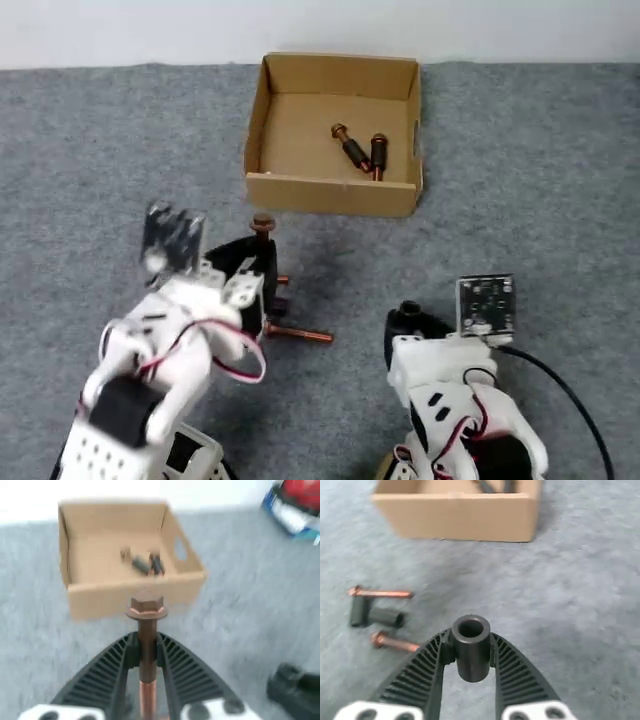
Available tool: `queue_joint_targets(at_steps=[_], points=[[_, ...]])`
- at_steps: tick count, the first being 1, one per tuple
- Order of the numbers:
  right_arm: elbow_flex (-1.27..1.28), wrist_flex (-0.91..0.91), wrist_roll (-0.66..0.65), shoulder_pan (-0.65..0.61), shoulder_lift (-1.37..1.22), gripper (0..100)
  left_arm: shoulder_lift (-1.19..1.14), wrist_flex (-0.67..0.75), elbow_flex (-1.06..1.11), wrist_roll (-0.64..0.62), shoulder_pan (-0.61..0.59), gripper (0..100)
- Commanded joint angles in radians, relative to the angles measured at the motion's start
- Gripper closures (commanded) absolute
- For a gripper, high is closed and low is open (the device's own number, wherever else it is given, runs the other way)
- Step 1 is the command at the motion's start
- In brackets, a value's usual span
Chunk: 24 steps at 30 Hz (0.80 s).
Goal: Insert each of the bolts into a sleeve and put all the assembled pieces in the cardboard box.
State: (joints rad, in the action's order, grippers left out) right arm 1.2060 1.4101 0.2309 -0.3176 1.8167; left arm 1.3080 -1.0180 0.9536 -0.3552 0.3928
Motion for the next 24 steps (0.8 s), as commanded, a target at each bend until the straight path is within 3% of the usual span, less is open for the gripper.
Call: queue_joint_targets(at_steps=[1,11,18,24], points=[[-0.048,-0.025,-0.008,-0.097,-0.005,99.1,0.193,0.094,0.081,-0.003,-0.003,100],[0.04,-0.213,-0.052,-0.409,-0.012,99.1,0.52,0.095,0.271,-0.005,0.0,100],[0.144,-0.398,-0.247,-0.444,-0.01,99.1,0.506,0.097,0.245,-0.187,0.061,100],[0.192,-0.509,-0.273,-0.446,-0.012,99.1,0.506,0.097,0.242,-0.245,0.137,100]])
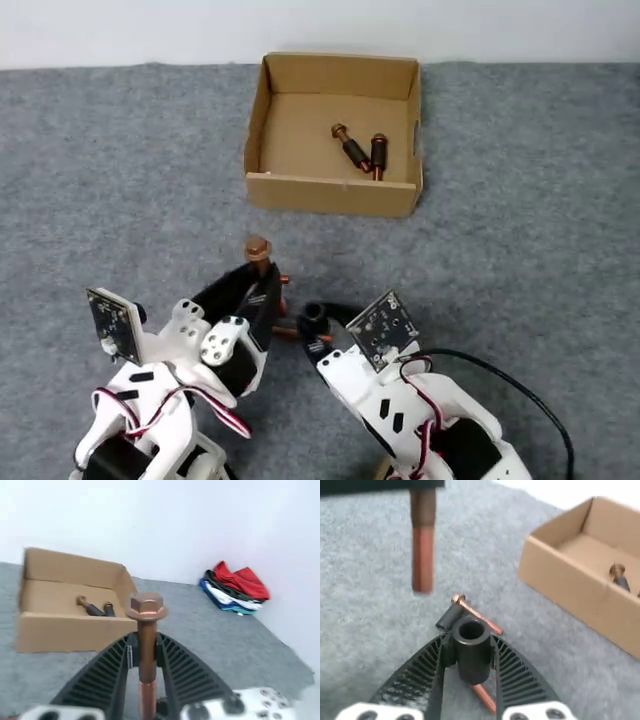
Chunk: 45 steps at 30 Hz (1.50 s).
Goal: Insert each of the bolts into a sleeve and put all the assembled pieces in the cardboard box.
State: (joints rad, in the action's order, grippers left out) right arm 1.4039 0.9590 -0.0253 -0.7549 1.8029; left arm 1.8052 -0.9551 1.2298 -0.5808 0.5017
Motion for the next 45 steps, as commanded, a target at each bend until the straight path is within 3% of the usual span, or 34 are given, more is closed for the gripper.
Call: queue_joint_targets(at_steps=[1,7,26,32,38,45], points=[[-0.005,-0.065,-0.017,-0.008,0.002,99.1,0.009,0.034,-0.035,-0.02,0.034,100],[-0.009,-0.071,-0.018,-0.008,0.002,99.1,0.006,0.04,-0.028,-0.02,0.086,100],[-0.012,-0.071,-0.081,-0.008,0.007,99.1,0.008,0.212,0.116,-0.015,0.081,100],[-0.012,-0.071,-0.081,-0.008,0.007,99.1,0.009,0.215,0.166,-0.015,0.014,100],[-0.012,-0.071,-0.081,-0.008,0.007,99.1,0.009,0.195,0.188,-0.015,0.044,100],[-0.012,-0.071,-0.081,-0.004,0.007,99.1,0.009,0.006,0.122,0.081,0.183,100]])
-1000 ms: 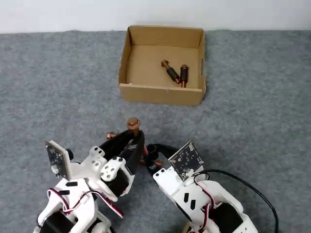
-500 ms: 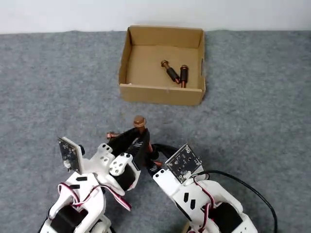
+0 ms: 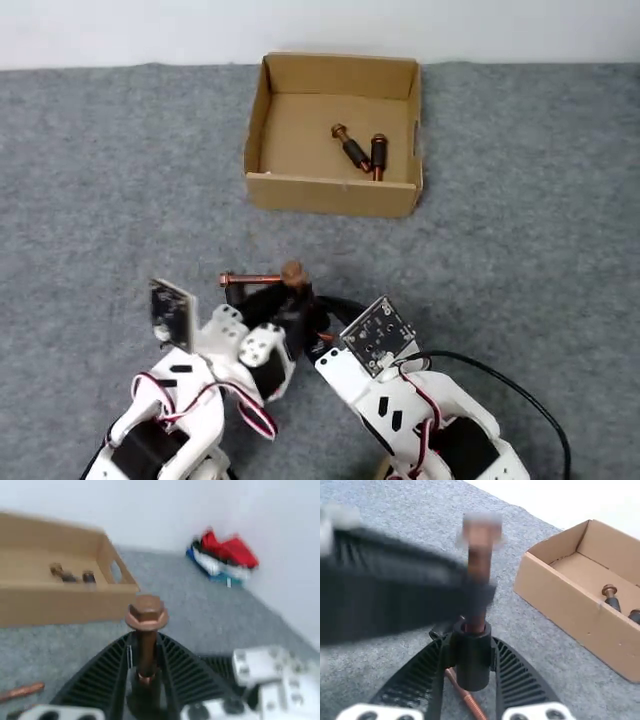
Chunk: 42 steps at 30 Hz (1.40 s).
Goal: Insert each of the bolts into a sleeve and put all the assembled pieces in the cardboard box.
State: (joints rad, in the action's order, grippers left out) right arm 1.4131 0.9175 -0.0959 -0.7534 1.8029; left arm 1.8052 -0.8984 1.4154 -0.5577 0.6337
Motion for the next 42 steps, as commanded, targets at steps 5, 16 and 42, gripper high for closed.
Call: queue_joint_targets(at_steps=[5,16,42], points=[[-0.021,-0.03,-0.011,-0.005,0.007,99.1,0.009,-0.16,-0.088,0.11,0.068,100],[-0.021,-0.025,-0.012,-0.005,0.007,99.1,0.005,-0.245,-0.087,0.199,0.061,85],[-0.012,0.025,-0.006,0.022,0.002,99.1,0.011,-0.377,-0.211,0.247,-0.198,100]])
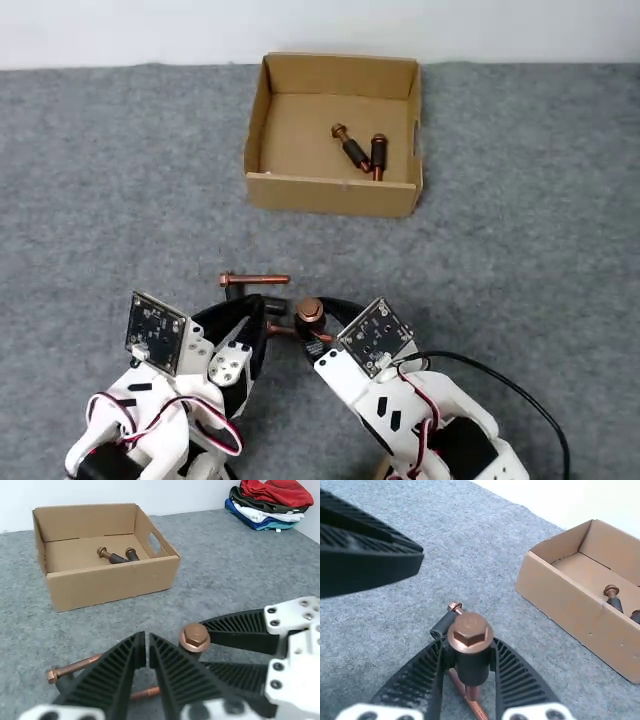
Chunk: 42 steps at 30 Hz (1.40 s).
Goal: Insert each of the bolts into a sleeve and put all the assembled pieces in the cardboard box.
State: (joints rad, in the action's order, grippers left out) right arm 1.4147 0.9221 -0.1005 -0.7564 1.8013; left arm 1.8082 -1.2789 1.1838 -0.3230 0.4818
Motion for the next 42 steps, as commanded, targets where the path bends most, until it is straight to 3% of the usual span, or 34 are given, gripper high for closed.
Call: queue_joint_targets(at_steps=[1,6,9,13,17,22,26,37,42], points=[[-0.014,0.05,-0.002,0.039,0.007,99.1,0.008,0.005,0.048,0.012,-0.08,100],[-0.023,0.147,0.087,0.168,0.004,99.1,0.008,0.072,0.177,0.025,-0.29,100],[-0.026,0.173,0.143,0.26,0.004,99.1,0.008,0.117,0.291,0.141,-0.371,100],[-0.087,0.234,0.163,0.332,-0.012,99.1,0.008,0.161,0.395,0.276,-0.428,100],[-0.222,0.321,0.169,0.34,-0.12,99.1,0.008,0.226,0.46,0.278,-0.456,100],[-0.408,0.308,0.224,0.34,-0.392,99.1,0.008,0.267,0.499,0.278,-0.456,100],[-0.514,0.179,0.221,0.343,-0.604,99.1,0.003,0.27,0.499,0.276,-0.456,100],[-0.62,-0.41,0.21,0.364,-1.024,99.1,0.002,0.207,0.499,0.276,-0.488,99],[-0.695,-0.667,0.124,0.415,-1.257,99.1,0.002,0.215,0.499,0.276,-0.496,99]])
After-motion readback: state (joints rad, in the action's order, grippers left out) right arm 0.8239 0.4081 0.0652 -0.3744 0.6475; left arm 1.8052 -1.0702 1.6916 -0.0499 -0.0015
